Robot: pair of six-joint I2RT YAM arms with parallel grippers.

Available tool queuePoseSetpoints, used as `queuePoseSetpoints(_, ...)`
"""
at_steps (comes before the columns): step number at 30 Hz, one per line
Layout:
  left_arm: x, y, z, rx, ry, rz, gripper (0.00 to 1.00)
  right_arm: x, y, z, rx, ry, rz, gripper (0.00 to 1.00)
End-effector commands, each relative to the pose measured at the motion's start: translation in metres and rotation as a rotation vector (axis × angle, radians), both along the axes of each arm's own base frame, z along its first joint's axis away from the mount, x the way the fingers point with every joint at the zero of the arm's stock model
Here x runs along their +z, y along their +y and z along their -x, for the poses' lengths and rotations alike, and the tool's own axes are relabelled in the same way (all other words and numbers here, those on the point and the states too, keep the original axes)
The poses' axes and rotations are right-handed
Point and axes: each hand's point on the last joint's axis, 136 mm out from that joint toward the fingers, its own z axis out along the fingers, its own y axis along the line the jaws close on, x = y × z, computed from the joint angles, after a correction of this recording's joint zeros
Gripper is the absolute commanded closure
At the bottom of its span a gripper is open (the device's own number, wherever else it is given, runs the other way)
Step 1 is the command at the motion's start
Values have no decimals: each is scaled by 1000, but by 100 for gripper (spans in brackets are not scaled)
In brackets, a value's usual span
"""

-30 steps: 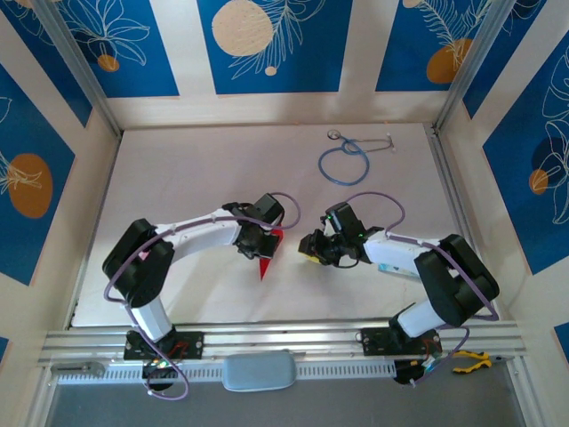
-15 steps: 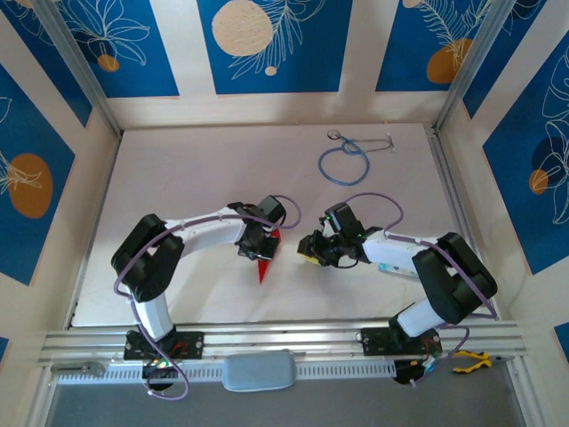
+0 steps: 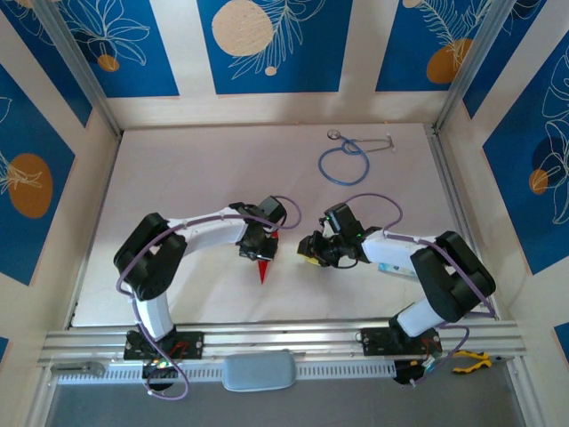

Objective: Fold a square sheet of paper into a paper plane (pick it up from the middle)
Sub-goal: Move a paper plane to the center of the table.

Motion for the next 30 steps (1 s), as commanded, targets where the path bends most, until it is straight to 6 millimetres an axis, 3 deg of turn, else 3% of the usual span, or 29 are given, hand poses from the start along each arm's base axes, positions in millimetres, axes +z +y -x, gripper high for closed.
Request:
queuePoseSetpoints(1, -2, 0, -2, 18, 18, -3, 88, 5, 7, 0, 20, 6, -19, 64)
queuePoseSetpoints(21, -19, -1, 0, 39, 26, -31, 80, 4, 7, 0, 24, 8, -16, 64)
queuePoseSetpoints(30, -36, 5, 0, 91, -10, -136, 77, 20, -3, -4, 9, -74, 19, 63)
